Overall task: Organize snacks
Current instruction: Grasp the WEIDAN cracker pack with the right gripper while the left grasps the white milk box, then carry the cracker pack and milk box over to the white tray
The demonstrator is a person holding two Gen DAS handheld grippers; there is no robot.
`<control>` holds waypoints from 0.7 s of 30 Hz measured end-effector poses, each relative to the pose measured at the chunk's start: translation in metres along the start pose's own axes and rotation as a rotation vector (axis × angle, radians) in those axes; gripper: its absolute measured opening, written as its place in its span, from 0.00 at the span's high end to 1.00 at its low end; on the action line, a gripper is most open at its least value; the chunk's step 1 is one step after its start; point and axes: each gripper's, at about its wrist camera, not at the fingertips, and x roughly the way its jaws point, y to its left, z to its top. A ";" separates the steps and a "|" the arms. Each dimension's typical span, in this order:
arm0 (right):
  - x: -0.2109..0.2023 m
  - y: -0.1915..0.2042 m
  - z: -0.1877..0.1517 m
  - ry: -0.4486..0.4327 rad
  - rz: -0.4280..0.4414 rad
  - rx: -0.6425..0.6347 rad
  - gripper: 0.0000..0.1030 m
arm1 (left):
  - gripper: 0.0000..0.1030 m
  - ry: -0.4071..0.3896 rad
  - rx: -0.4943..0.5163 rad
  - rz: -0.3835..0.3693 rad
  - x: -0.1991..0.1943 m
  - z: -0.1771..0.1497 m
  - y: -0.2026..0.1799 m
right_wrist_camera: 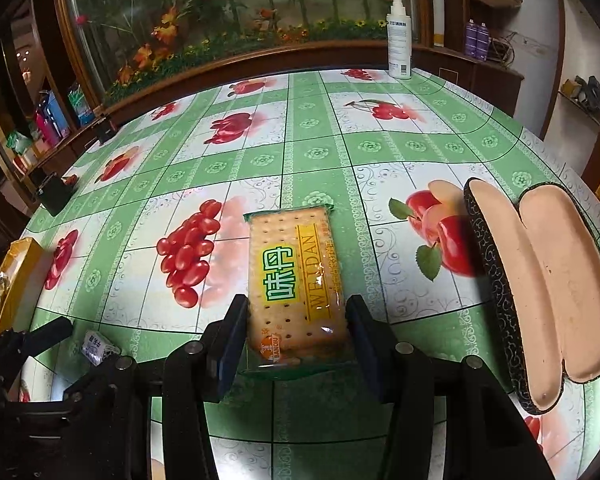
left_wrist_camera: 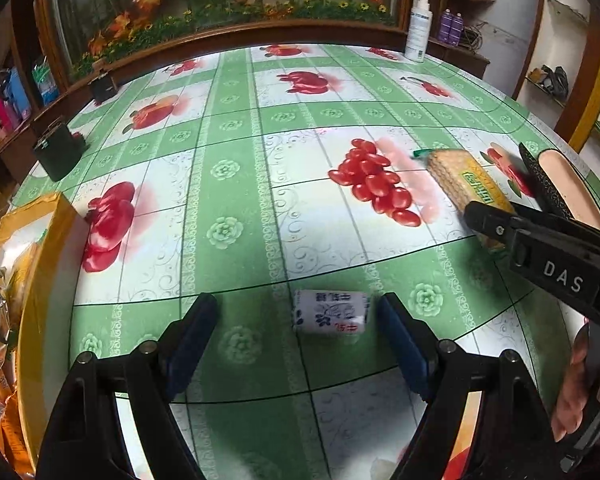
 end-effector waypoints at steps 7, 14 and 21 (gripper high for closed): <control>0.000 0.003 -0.001 -0.003 -0.019 -0.019 0.49 | 0.70 -0.041 0.032 -0.008 -0.009 -0.005 -0.010; 0.000 0.004 -0.002 -0.008 -0.017 -0.027 0.50 | 0.70 -0.030 0.006 -0.033 -0.013 -0.008 -0.010; -0.001 0.005 -0.003 -0.015 -0.014 -0.020 0.50 | 0.70 -0.051 -0.035 -0.035 -0.033 -0.014 -0.002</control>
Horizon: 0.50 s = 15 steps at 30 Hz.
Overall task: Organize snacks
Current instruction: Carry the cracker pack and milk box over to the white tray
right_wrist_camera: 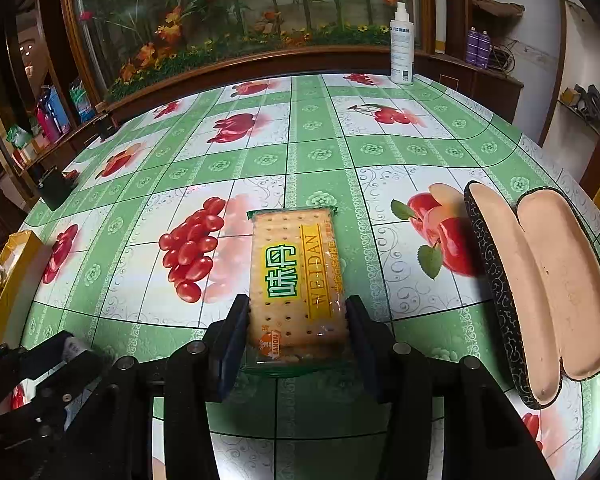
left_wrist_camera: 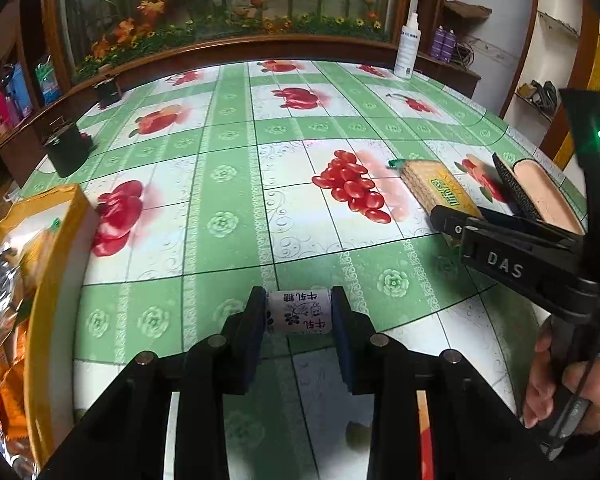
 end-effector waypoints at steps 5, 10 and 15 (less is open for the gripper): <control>-0.002 -0.001 0.000 -0.009 0.006 0.010 0.50 | 0.70 -0.027 -0.009 0.006 -0.021 -0.006 0.001; -0.004 -0.002 -0.002 -0.013 0.009 0.017 0.50 | 0.70 -0.045 -0.031 0.009 -0.040 -0.016 0.006; -0.005 -0.002 -0.002 -0.017 0.028 0.021 0.50 | 0.70 -0.064 -0.090 0.001 -0.065 -0.028 0.020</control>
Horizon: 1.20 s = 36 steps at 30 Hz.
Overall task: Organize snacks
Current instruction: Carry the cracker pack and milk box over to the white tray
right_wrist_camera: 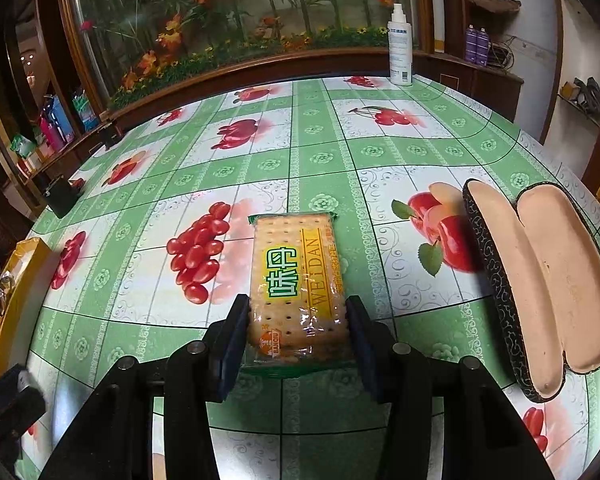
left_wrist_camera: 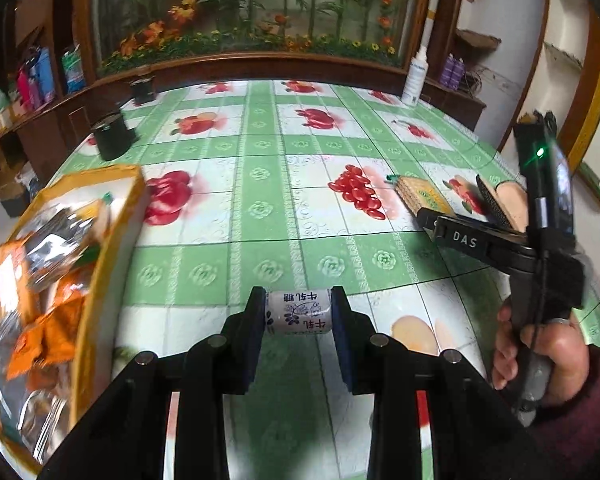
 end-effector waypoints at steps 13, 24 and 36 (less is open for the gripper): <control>-0.012 0.018 -0.013 -0.032 0.008 -0.039 0.51 | 0.70 -0.082 -0.092 0.059 -0.075 -0.024 0.056; -0.078 0.065 -0.021 -0.060 0.096 -0.084 0.62 | 0.70 -0.119 -0.279 0.096 -0.111 -0.047 0.135; -0.099 0.106 -0.019 -0.094 0.148 -0.116 0.49 | 0.70 -0.166 -0.439 0.089 -0.138 -0.075 0.207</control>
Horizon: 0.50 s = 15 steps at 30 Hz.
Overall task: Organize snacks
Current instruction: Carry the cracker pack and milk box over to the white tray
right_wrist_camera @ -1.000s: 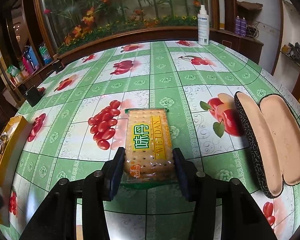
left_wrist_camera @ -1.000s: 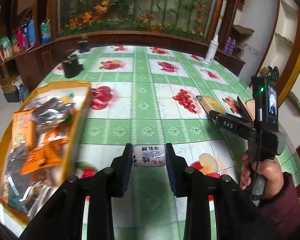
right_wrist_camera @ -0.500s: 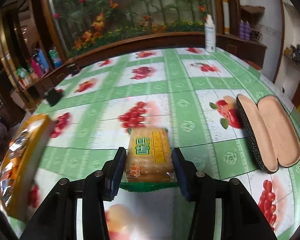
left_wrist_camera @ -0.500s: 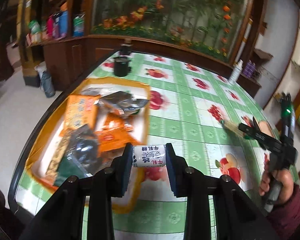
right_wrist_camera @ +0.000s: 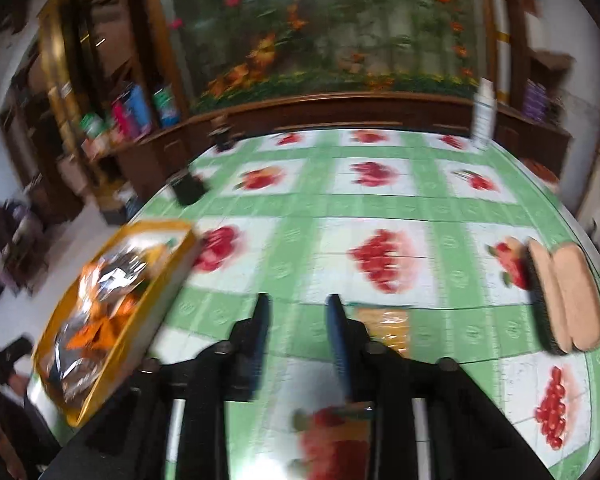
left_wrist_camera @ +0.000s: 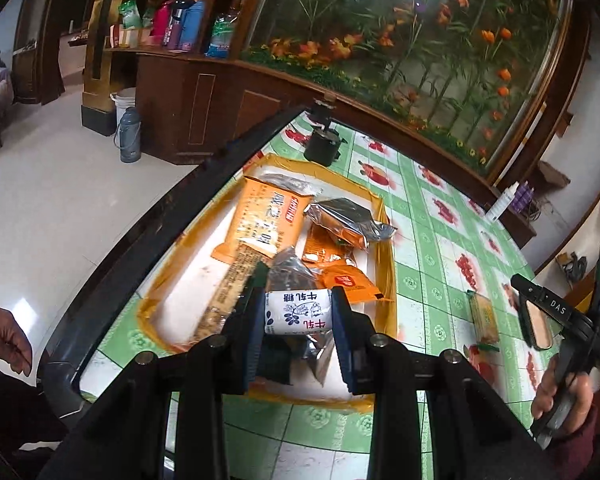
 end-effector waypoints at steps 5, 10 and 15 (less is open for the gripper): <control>0.008 -0.063 -0.003 0.061 -0.108 0.070 0.29 | 0.70 0.016 -0.027 -0.041 0.004 0.000 0.006; 0.024 -0.080 -0.024 0.164 -0.095 0.082 0.29 | 0.70 0.035 0.001 -0.064 0.011 -0.003 -0.011; 0.057 -0.060 -0.033 0.217 -0.099 0.032 0.22 | 0.70 0.053 0.047 -0.063 0.015 -0.009 -0.032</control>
